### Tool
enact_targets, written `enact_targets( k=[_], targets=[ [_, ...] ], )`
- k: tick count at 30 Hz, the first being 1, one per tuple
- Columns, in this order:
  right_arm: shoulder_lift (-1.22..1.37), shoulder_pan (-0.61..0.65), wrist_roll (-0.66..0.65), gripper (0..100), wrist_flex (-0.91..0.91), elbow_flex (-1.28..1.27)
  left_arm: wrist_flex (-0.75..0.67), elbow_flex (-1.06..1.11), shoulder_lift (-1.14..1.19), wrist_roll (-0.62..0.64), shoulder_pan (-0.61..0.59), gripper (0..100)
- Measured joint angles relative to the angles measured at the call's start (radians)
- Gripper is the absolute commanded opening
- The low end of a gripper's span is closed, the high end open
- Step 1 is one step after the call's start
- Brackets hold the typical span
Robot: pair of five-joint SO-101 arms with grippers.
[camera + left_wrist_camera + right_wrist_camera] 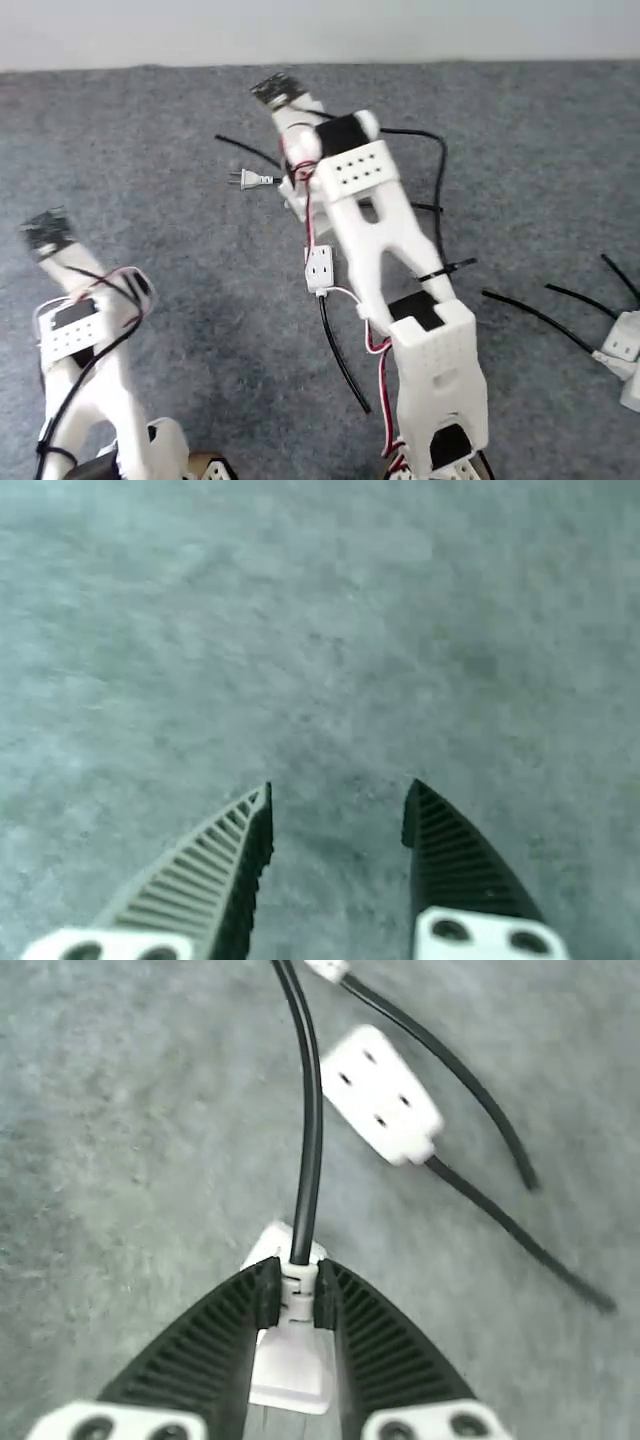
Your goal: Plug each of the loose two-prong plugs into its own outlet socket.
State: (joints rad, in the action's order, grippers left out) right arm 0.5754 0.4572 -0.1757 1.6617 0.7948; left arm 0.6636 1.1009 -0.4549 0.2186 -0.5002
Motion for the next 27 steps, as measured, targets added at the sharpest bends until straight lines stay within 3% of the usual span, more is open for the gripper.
enact_targets(
  k=[3, 13, 23, 27],
  targets=[
    [-0.038, -0.006, 0.029, 0.9, 0.049, 0.0, 0.0, 0.005, 0.0, -0.054, 0.049, 20],
    [-0.133, -0.002, 0.109, 0.9, 0.091, -0.057, 0.0, 0.009, 0.0, -0.066, 0.066, 20],
    [-0.512, 0.0, 0.152, 0.9, 0.008, -0.462, 0.0, 0.023, 0.0, -0.077, 0.092, 20],
    [-0.686, 0.055, 0.146, 0.9, -0.176, -0.744, 0.089, 0.023, 0.0, -0.23, 0.163, 20]
  ],
)
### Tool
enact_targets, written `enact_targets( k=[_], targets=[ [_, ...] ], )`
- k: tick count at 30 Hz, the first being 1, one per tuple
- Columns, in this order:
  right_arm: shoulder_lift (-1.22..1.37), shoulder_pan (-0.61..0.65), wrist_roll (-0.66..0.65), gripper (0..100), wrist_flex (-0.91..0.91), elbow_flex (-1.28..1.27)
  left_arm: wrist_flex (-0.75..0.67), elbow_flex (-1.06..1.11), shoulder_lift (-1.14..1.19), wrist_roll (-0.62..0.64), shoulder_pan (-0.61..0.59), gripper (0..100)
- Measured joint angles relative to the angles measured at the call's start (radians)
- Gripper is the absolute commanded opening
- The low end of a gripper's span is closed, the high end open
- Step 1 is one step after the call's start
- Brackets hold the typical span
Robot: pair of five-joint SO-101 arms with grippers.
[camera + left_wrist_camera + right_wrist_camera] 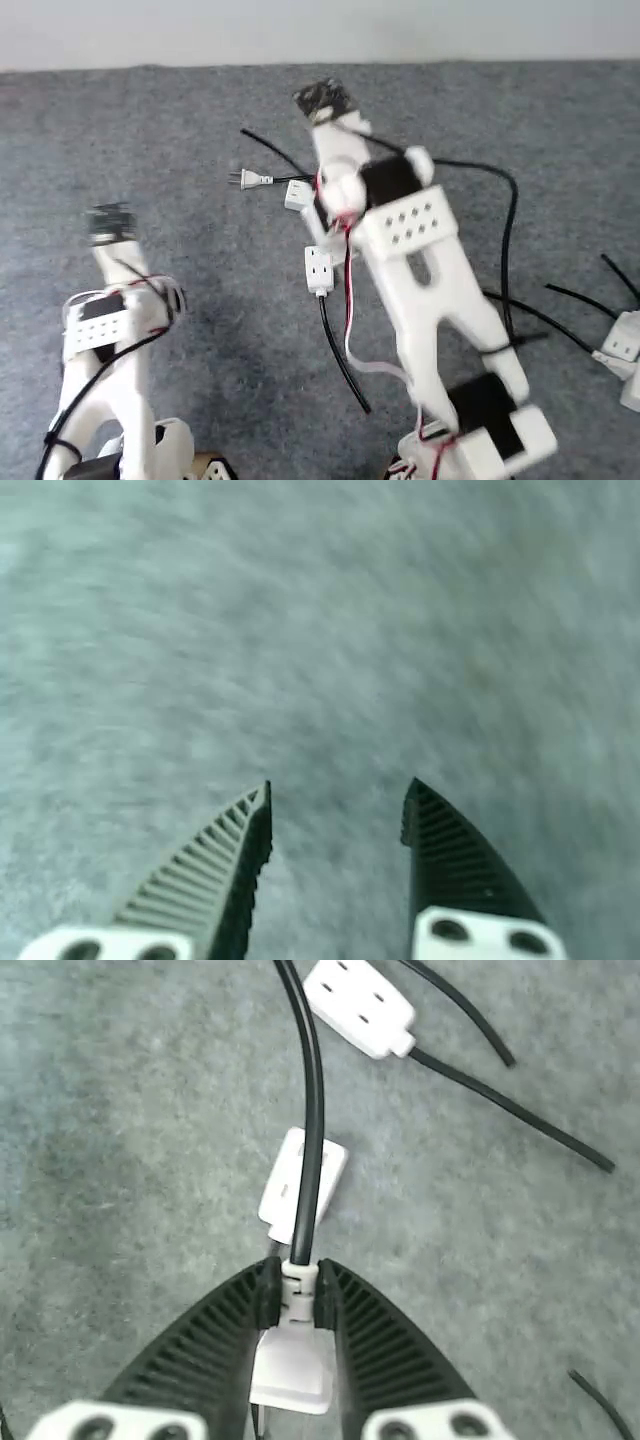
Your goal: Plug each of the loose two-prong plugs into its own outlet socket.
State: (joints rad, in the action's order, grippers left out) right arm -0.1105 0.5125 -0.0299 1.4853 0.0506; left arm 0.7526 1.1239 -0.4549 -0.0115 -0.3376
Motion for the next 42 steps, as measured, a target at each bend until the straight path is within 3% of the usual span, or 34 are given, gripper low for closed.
enact_targets(
  k=[3, 8, 22, 32, 42],
  targets=[
    [-0.143, 0.071, -0.021, 0.9, -0.13, -0.199, 0.043, 0.0, 0.0, -0.114, 0.061, 20],
    [-0.341, 0.144, -0.044, 0.9, -0.27, -0.408, 0.048, 0.0, 0.003, -0.132, 0.1, 20],
    [-0.394, 0.203, -0.025, 0.9, -0.333, -0.482, 0.224, -0.278, 0.37, -0.233, 0.261, 13],
    [-0.394, 0.209, 0.028, 0.9, -0.43, -0.574, 0.222, -0.302, 0.377, -0.238, 0.331, 13],
    [-0.394, 0.207, 0.028, 0.9, -0.459, -0.588, 0.011, -0.086, 0.135, -0.305, 0.408, 19]
  ],
)
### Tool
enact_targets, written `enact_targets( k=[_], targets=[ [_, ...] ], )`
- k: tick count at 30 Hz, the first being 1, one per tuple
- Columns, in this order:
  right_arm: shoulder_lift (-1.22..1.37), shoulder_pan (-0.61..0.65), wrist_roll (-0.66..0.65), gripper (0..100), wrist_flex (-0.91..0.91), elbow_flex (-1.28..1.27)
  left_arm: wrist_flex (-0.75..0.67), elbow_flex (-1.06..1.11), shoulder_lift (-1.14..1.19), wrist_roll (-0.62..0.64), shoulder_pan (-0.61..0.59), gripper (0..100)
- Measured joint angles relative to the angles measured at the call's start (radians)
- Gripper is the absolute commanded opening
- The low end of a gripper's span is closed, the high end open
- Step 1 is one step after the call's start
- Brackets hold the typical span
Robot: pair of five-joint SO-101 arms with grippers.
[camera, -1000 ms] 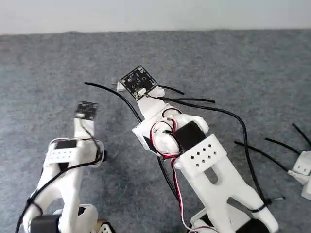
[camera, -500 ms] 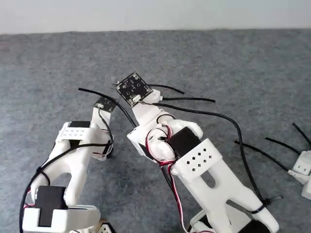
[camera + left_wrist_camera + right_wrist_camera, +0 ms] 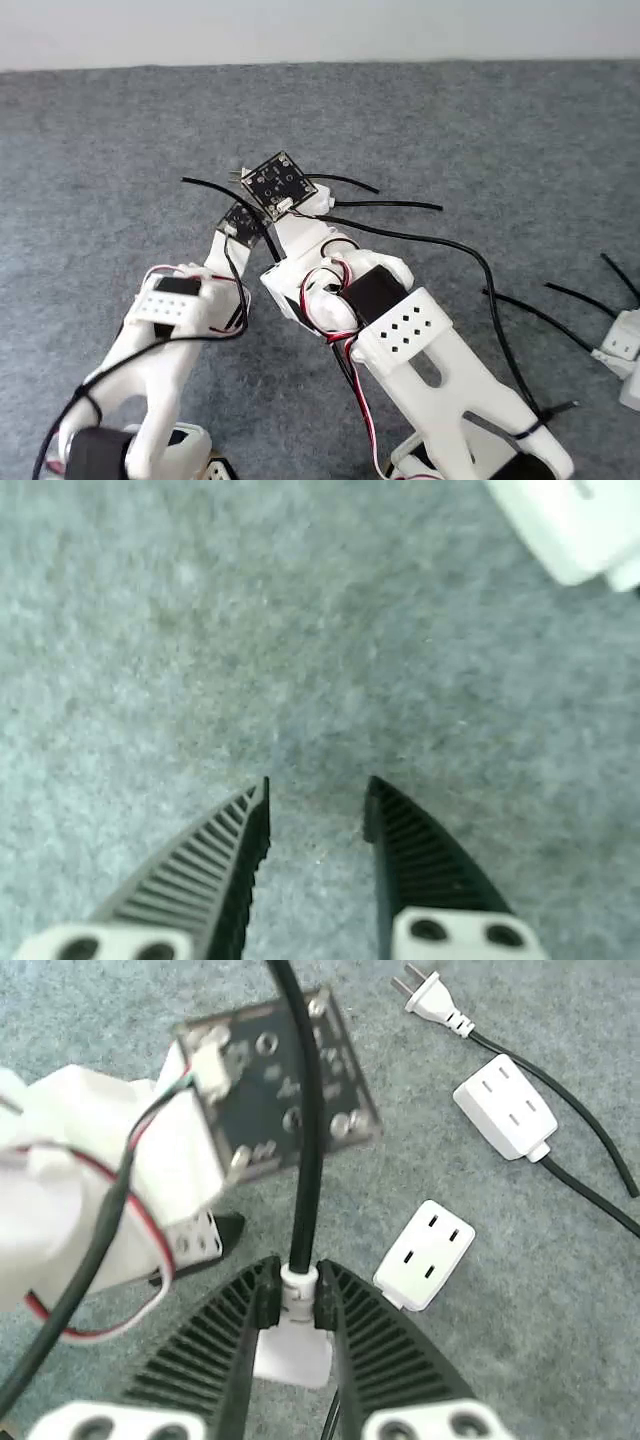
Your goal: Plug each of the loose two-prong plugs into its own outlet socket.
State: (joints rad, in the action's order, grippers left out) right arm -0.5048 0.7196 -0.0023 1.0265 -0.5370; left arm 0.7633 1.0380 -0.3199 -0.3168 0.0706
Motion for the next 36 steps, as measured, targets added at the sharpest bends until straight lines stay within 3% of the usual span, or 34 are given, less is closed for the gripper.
enact_targets(
  k=[17, 28, 36],
  targets=[
    [0.0, -0.006, 0.008, 0.9, -0.002, 0.0, -0.072, 0.11, -0.129, -0.123, 0.029, 18],
    [0.0, -0.141, 0.046, 0.9, -0.247, -0.16, -0.368, 0.222, -0.221, 0.261, -0.138, 18],
    [0.005, -0.218, 0.071, 0.8, -0.443, -0.25, -0.525, 0.43, -0.446, 0.311, -0.166, 18]
  ],
)
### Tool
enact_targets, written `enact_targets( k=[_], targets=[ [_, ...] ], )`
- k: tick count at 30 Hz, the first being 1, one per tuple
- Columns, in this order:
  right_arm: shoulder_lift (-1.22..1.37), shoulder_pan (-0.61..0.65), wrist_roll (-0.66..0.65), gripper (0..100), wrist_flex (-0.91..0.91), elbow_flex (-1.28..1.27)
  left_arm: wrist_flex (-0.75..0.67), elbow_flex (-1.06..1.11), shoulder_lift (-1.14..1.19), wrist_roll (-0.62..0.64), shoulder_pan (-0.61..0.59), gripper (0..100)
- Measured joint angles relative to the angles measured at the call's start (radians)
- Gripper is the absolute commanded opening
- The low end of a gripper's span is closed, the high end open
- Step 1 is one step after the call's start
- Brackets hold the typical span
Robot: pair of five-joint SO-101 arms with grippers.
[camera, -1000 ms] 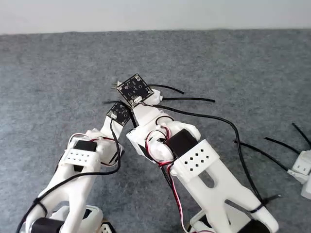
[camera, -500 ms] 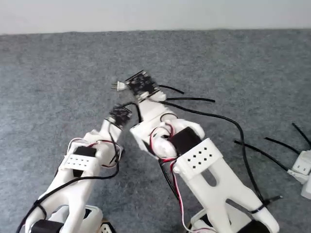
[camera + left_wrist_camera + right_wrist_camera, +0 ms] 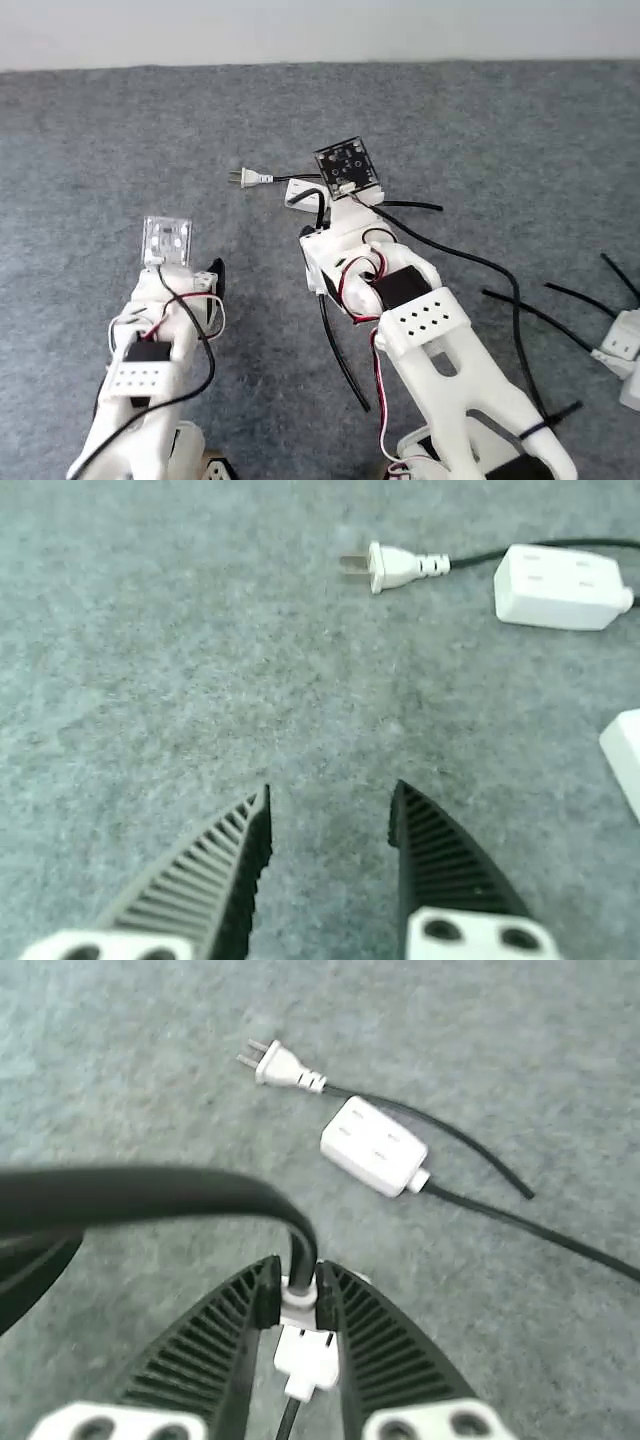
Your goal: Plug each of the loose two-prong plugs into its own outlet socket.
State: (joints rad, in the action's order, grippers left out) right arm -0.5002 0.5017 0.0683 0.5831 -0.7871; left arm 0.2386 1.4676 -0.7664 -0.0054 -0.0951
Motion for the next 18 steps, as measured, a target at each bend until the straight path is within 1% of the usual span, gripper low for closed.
enact_targets(
  k=[5, 8, 10, 18],
  targets=[
    [0.114, 0.002, 0.002, 0.8, -0.066, 0.0, -0.012, 0.078, -0.14, 0.003, 0.0, 18],
    [0.193, -0.018, 0.009, 0.8, -0.089, 0.002, -0.012, 0.098, -0.193, 0.005, -0.005, 18],
    [0.221, -0.023, 0.017, 0.8, -0.114, 0.006, -0.012, 0.103, -0.216, 0.008, -0.031, 18],
    [0.245, -0.044, 0.021, 0.8, -0.163, 0.014, -0.012, 0.104, -0.226, 0.011, -0.037, 18]
  ],
)
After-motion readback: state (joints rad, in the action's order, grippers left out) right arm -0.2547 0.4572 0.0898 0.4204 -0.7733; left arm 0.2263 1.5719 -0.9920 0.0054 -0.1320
